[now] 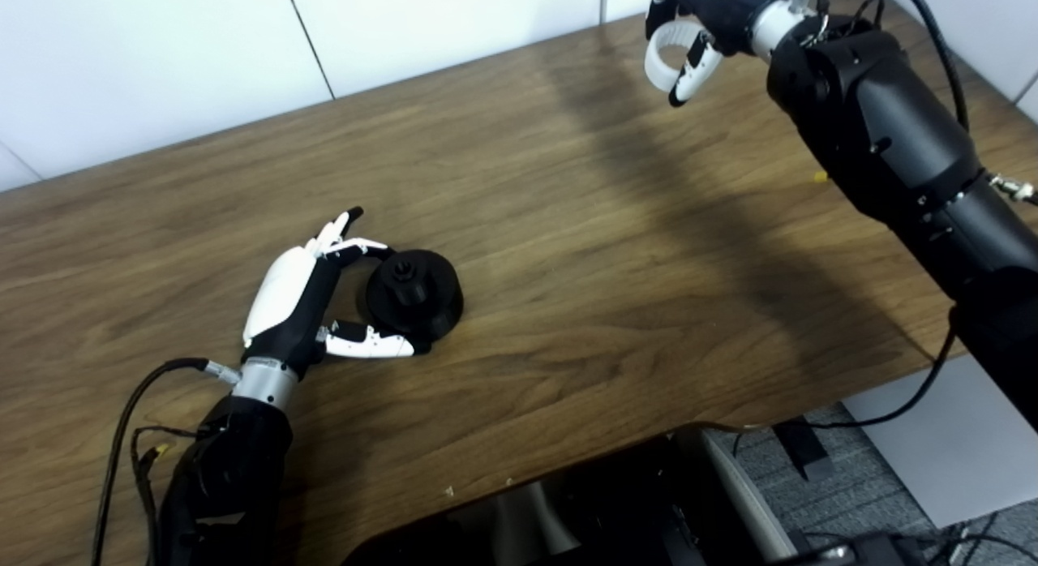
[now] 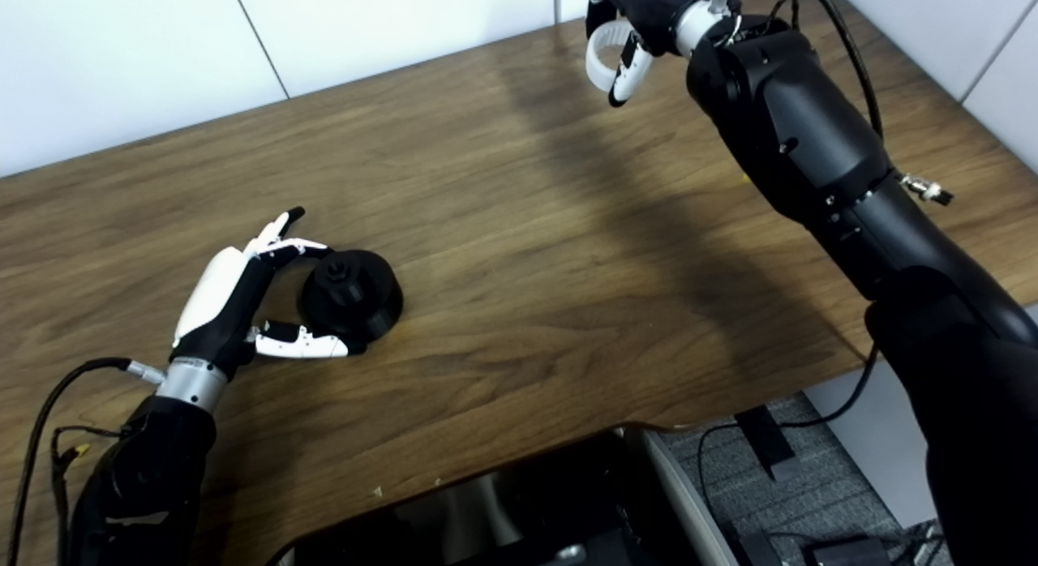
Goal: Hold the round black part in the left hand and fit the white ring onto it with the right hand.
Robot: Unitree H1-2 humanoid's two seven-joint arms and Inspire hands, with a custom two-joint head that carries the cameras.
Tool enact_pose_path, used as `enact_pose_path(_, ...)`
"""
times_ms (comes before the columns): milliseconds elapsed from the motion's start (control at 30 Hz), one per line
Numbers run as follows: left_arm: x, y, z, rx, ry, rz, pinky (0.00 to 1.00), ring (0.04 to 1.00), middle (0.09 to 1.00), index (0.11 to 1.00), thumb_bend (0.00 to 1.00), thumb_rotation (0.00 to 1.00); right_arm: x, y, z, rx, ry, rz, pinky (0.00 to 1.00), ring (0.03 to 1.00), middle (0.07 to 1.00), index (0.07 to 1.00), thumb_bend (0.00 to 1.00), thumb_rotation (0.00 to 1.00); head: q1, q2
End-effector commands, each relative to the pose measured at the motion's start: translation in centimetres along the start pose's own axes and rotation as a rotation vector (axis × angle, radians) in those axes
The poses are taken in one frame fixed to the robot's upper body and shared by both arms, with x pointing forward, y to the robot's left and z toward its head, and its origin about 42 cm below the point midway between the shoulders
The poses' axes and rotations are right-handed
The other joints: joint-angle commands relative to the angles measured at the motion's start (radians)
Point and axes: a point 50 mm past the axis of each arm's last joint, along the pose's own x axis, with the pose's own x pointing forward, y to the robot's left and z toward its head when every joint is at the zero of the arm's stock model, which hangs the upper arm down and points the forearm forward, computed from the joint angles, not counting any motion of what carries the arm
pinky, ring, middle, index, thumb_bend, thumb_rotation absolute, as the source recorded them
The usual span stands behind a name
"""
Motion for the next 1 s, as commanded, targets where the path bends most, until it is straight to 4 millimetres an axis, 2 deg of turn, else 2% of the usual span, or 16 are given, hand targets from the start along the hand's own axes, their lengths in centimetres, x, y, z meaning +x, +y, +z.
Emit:
enact_pose_path(0, 1.0, 1.6, 1.2, 0.024, -0.057, 0.048, 1.00, 1.000, 1.000, 0.620, 1.00, 0.30, 0.0, -2.7, 0.6, -0.007, -0.028, -0.099, 1.00, 0.705, 0.649, 0.493, 0.52, 0.14, 0.009, 0.002)
enact_pose_path(167, 1.2, 1.4, 1.4, 0.024, -0.058, 0.048, 1.00, 1.000, 1.000, 0.618, 1.00, 0.32, -0.6, -2.5, 1.8, 0.003, -0.082, -0.107, 1.00, 0.665, 0.656, 0.493, 0.52, 0.14, 0.058, 0.004)
enact_pose_path(233, 1.3, 1.1, 1.6, 0.024, -0.059, 0.048, 1.00, 1.000, 1.000, 0.618, 1.00, 0.32, -1.0, -2.5, 2.0, -0.001, -0.096, -0.114, 0.97, 0.632, 0.656, 0.493, 0.52, 0.14, 0.109, 0.006)
enact_pose_path(333, 1.6, 0.7, 2.0, 0.023, -0.062, 0.050, 1.00, 1.000, 1.000, 0.617, 1.00, 0.32, -1.3, -2.5, 2.0, -0.003, -0.102, -0.112, 0.98, 0.654, 0.666, 0.493, 0.52, 0.14, 0.165, 0.013)
enact_pose_path(367, 1.7, 0.7, 2.1, 0.025, -0.063, 0.050, 1.00, 1.000, 1.000, 0.617, 1.00, 0.33, -1.4, -2.6, 2.0, 0.002, -0.102, -0.107, 0.90, 0.639, 0.665, 0.493, 0.52, 0.14, 0.176, 0.014)
enact_pose_path(400, 1.8, 0.6, 2.2, 0.026, -0.064, 0.051, 1.00, 1.000, 1.000, 0.616, 1.00, 0.34, -1.4, -2.7, 1.9, 0.005, -0.105, -0.106, 0.74, 0.613, 0.666, 0.493, 0.52, 0.14, 0.193, 0.016)
enact_pose_path(433, 1.9, 0.5, 2.4, 0.026, -0.064, 0.051, 1.00, 1.000, 1.000, 0.616, 1.00, 0.34, -1.4, -2.7, 1.8, 0.005, -0.107, -0.106, 0.70, 0.605, 0.667, 0.493, 0.52, 0.14, 0.206, 0.018)
enact_pose_path(567, 2.2, 0.1, 2.7, 0.018, -0.063, 0.054, 1.00, 1.000, 1.000, 0.614, 1.00, 0.33, -1.3, -2.3, 1.4, 0.004, -0.128, -0.108, 0.79, 0.605, 0.665, 0.493, 0.52, 0.13, 0.225, 0.021)
enact_pose_path(700, 2.3, -0.1, 2.8, 0.014, -0.060, 0.053, 1.00, 1.000, 1.000, 0.615, 1.00, 0.35, -1.3, -1.9, 1.3, 0.004, -0.151, -0.119, 0.80, 0.612, 0.637, 0.493, 0.52, 0.13, 0.234, 0.024)
enact_pose_path(733, 2.3, -0.1, 2.8, 0.013, -0.060, 0.053, 1.00, 1.000, 1.000, 0.615, 1.00, 0.35, -1.3, -1.9, 1.4, 0.004, -0.158, -0.122, 0.77, 0.594, 0.633, 0.492, 0.52, 0.13, 0.234, 0.025)
enact_pose_path(800, 2.4, -0.2, 2.8, 0.011, -0.060, 0.053, 1.00, 1.000, 1.000, 0.616, 1.00, 0.35, -1.3, -1.9, 1.5, 0.005, -0.167, -0.125, 0.77, 0.592, 0.632, 0.492, 0.52, 0.13, 0.233, 0.026)
enact_pose_path(833, 2.4, -0.2, 2.7, 0.010, -0.062, 0.054, 1.00, 1.000, 1.000, 0.617, 1.00, 0.35, -1.3, -1.9, 1.6, 0.007, -0.168, -0.125, 0.81, 0.601, 0.636, 0.492, 0.52, 0.13, 0.234, 0.026)
enact_pose_path(867, 2.4, -0.3, 2.7, 0.009, -0.065, 0.055, 1.00, 1.000, 1.000, 0.616, 1.00, 0.35, -1.3, -1.9, 1.6, 0.008, -0.170, -0.126, 0.91, 0.623, 0.643, 0.493, 0.52, 0.13, 0.234, 0.026)
enact_pose_path(900, 2.4, -0.3, 2.7, 0.008, -0.066, 0.056, 1.00, 1.000, 1.000, 0.617, 1.00, 0.35, -1.3, -2.0, 1.8, 0.007, -0.173, -0.127, 0.95, 0.639, 0.648, 0.493, 0.52, 0.13, 0.235, 0.026)
enact_pose_path(967, 2.4, -0.3, 2.7, 0.009, -0.067, 0.057, 1.00, 1.000, 1.000, 0.617, 1.00, 0.35, -1.4, -2.1, 2.0, 0.004, -0.180, -0.127, 0.99, 0.655, 0.650, 0.493, 0.52, 0.13, 0.235, 0.026)
